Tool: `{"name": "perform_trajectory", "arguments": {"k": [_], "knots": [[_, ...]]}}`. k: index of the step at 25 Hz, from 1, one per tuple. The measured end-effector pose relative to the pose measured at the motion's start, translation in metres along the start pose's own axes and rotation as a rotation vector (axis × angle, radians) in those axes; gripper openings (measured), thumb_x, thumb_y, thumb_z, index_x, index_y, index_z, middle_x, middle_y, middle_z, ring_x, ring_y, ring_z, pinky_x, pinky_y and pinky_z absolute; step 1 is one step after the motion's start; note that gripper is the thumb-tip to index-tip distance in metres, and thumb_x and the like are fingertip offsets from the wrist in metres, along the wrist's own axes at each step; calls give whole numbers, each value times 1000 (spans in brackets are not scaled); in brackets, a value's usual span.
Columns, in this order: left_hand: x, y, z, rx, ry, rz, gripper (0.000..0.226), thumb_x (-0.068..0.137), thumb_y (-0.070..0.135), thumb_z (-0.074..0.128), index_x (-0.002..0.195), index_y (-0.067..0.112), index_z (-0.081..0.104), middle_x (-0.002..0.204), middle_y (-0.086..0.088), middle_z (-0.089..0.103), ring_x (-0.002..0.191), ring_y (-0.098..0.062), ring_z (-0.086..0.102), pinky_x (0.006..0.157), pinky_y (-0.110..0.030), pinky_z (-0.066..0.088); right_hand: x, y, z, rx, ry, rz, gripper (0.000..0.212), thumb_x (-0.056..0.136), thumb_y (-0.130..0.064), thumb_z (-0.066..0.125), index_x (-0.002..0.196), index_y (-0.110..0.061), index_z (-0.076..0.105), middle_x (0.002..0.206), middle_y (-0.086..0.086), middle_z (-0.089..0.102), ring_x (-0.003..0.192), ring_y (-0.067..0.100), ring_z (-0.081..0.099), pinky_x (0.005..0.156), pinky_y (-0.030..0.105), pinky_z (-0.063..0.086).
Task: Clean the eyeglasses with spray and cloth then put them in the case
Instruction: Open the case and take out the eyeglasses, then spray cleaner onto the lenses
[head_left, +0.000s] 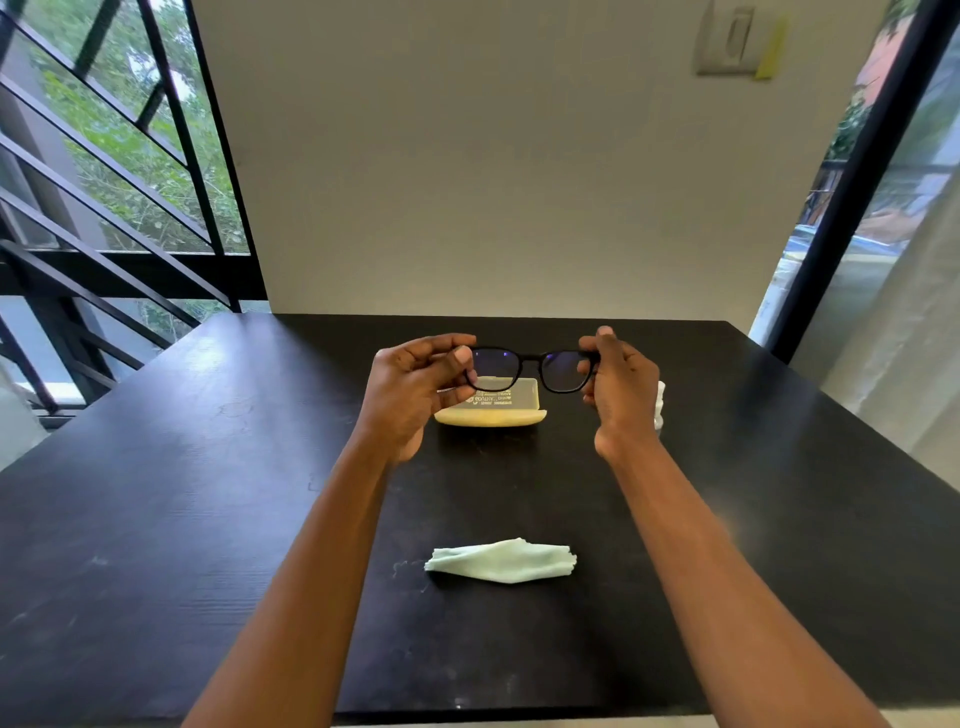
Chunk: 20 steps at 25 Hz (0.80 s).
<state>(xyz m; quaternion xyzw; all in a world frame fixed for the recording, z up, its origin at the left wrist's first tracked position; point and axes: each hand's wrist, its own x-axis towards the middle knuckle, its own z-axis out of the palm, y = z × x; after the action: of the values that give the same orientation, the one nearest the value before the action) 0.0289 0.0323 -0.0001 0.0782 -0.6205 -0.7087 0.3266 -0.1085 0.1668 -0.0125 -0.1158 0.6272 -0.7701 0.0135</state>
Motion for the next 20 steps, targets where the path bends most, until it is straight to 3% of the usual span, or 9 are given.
{"name": "perform_trajectory", "arguments": {"k": [3,5,8,9,12,15,20], "knots": [[1,15,1,-55,61,-66,10,85,5,59,89,7,69,63,-4,66,61,-14,64,57,-23,56,0,-3,-5,-37,37,-99,32,94,-39,45,74,-23,64,60,-3,56,46,3,45,42,15,37],[-1,21,1,-88,103,-98,8,84,6,61,86,6,69,62,-4,66,58,-13,64,55,-23,55,2,2,-12,-121,170,-240,28,94,-38,45,76,-23,61,61,-6,56,48,1,47,50,19,39],[-6,23,1,-119,142,-131,7,83,6,61,85,5,68,59,-3,66,55,-12,64,53,-22,55,6,21,-29,-290,404,-468,20,88,-32,51,90,-15,59,87,2,57,73,9,52,69,32,42],[-8,23,1,-124,152,-141,7,84,6,61,85,5,68,59,-3,65,54,-12,63,53,-22,56,7,30,-36,-349,429,-513,26,84,-35,54,97,-13,58,96,6,56,83,15,52,74,33,41],[-13,18,2,-133,170,-177,8,84,7,61,84,6,69,61,-5,65,56,-13,63,57,-24,57,12,66,-56,-606,387,-467,54,75,-45,66,115,-13,50,117,16,45,109,30,42,87,42,33],[-18,12,5,-138,169,-208,9,84,7,61,83,6,70,65,-7,64,59,-16,63,60,-26,57,18,92,-69,-734,289,-371,76,70,-40,76,129,-11,39,128,21,37,117,33,34,93,51,33],[-21,3,8,-150,171,-235,8,83,7,62,84,7,70,61,-5,67,57,-14,65,58,-25,58,25,101,-75,-618,101,-345,78,77,-19,73,139,-10,27,135,17,39,116,28,41,88,28,31]]}}
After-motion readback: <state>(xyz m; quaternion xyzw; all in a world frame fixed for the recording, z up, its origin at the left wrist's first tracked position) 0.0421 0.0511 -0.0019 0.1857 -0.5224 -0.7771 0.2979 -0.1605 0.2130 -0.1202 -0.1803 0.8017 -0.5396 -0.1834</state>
